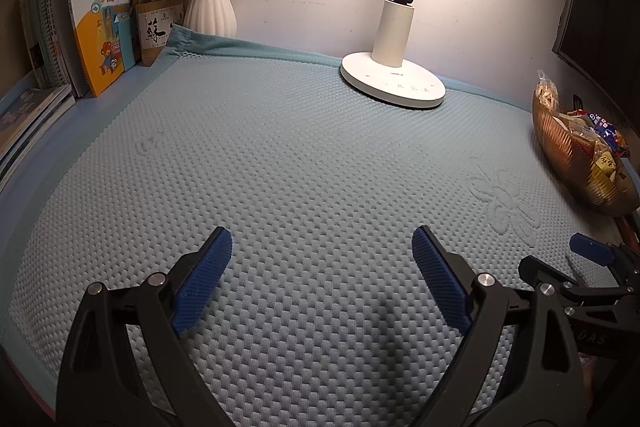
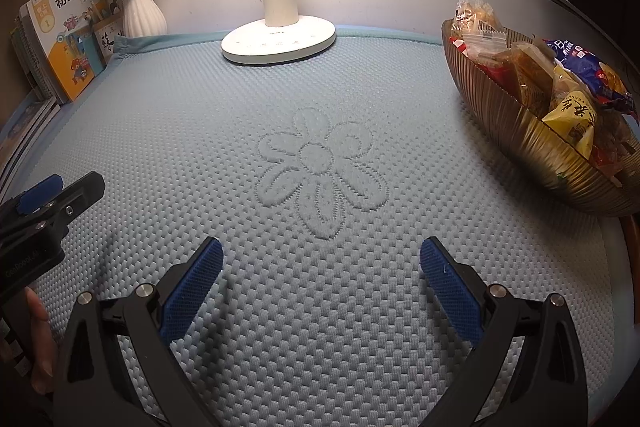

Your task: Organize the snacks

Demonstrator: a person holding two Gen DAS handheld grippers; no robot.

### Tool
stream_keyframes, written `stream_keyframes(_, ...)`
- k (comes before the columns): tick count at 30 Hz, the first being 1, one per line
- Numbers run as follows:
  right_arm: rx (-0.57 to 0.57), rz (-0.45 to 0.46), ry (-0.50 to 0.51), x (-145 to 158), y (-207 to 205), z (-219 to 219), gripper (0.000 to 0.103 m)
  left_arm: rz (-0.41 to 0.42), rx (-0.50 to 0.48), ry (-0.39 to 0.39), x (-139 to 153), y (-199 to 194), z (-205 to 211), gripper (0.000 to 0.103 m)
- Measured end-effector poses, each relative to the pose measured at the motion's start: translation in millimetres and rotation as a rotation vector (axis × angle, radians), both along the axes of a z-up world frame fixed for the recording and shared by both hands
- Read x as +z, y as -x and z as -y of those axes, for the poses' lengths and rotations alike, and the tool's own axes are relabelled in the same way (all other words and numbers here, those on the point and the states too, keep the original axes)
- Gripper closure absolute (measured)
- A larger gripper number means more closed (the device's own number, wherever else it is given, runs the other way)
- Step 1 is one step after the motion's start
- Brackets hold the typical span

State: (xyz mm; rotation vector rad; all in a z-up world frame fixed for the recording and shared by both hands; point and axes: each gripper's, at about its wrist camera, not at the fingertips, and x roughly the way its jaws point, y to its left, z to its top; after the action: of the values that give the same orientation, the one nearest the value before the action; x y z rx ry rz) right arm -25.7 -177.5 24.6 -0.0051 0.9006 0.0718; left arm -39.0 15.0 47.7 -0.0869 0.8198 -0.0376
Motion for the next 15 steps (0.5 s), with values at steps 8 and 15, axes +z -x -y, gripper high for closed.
stream_keyframes(8,-0.006,-0.006,0.003,-0.8,-2.4,-0.2,0.005,0.002,0.014,-0.002,0.0,1.1,-1.2,0.01)
stream_keyframes(15,-0.004,-0.006,0.003,-0.4,-2.2,0.2,0.005,0.001,0.013,-0.003,-0.3,1.0,-1.5,0.01)
